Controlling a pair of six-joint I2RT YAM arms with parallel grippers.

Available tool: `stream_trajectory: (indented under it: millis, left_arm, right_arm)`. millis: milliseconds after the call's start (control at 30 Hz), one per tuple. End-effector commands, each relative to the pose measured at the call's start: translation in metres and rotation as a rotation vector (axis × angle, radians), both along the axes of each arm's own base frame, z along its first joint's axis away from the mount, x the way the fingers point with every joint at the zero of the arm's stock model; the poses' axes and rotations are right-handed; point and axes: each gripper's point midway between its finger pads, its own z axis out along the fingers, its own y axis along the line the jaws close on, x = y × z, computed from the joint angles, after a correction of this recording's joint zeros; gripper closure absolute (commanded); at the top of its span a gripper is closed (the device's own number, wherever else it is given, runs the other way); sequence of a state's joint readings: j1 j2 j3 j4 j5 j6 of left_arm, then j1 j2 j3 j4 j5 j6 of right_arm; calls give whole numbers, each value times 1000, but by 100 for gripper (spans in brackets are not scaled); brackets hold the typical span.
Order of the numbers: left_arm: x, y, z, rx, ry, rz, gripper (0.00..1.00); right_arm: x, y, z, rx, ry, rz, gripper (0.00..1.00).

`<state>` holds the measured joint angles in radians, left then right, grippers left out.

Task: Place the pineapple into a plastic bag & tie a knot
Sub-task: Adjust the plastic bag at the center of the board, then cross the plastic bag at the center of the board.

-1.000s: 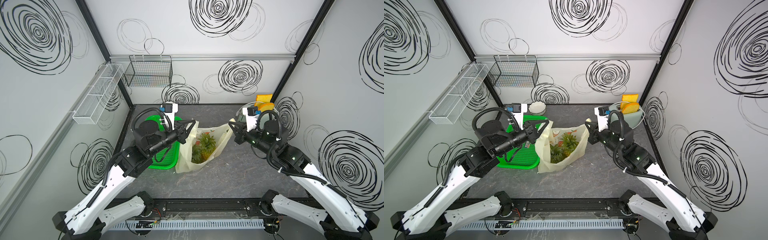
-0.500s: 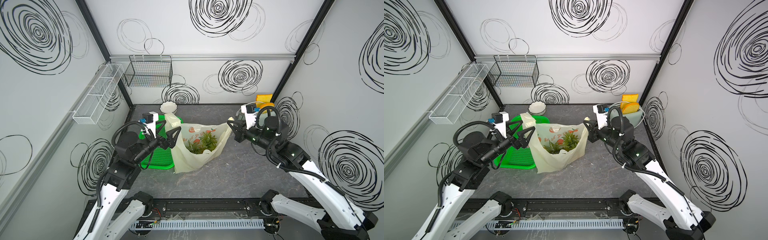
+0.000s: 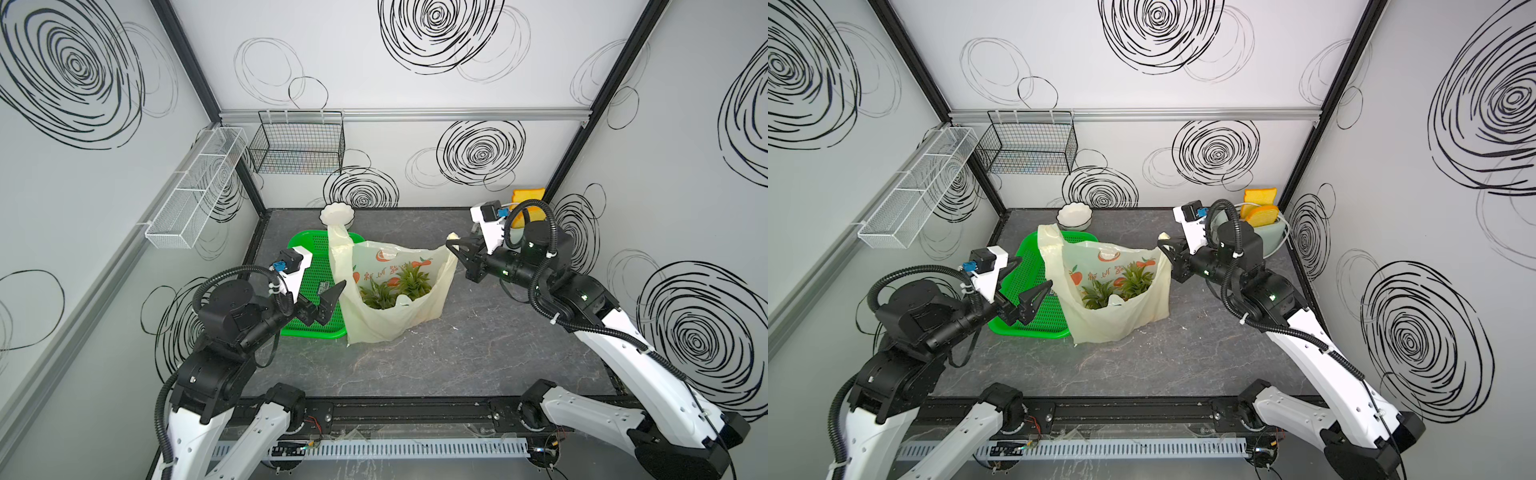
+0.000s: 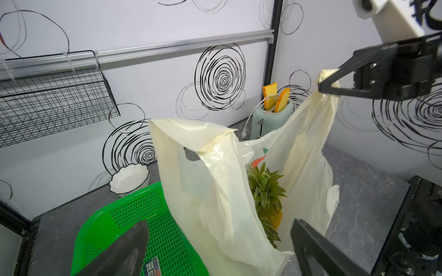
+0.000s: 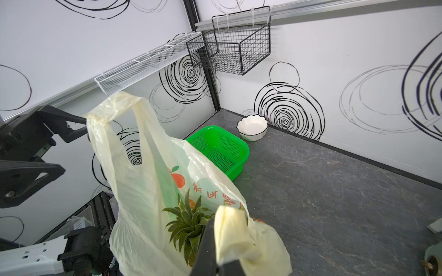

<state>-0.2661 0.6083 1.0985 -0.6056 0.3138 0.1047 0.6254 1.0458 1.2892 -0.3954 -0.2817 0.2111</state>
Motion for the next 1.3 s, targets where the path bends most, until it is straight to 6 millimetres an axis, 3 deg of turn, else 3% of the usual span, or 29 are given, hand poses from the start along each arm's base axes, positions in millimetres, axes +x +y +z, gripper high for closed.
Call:
stream_trajectory:
  millis: [0, 100, 233, 367, 600, 767, 900, 1067, 1100, 1267]
  left_arm:
    - [5, 9, 4, 82, -133, 43, 3]
    - [26, 15, 22, 84, -273, 110, 3]
    - [29, -15, 32, 95, -373, -77, 3]
    - [38, -30, 41, 19, -379, -213, 3]
    - [67, -29, 26, 60, -320, -259, 3]
    - [90, -24, 3, 78, -251, -253, 3]
    - [98, -23, -6, 69, -252, -241, 3]
    - [100, -42, -8, 23, -237, -330, 1]
    - [101, -45, -11, 23, -226, -346, 3]
    - [113, -52, -30, 68, -165, -358, 36]
  right_arm:
    - [-9, 6, 20, 18, -67, 82, 100]
    - [-12, 7, 16, 13, -71, 104, 100]
    - [-15, 8, 14, -3, -67, 131, 100]
    - [-16, 13, 13, -13, -56, 161, 100]
    - [-21, 16, 13, -8, -39, 191, 100]
    - [-22, 15, 14, -6, -39, 191, 100]
    - [-24, 13, 13, -4, -38, 189, 100]
    - [-23, 13, 14, 2, -42, 186, 100]
    - [-23, 14, 15, 5, -44, 187, 100]
    - [-23, 12, 18, 10, -55, 178, 100]
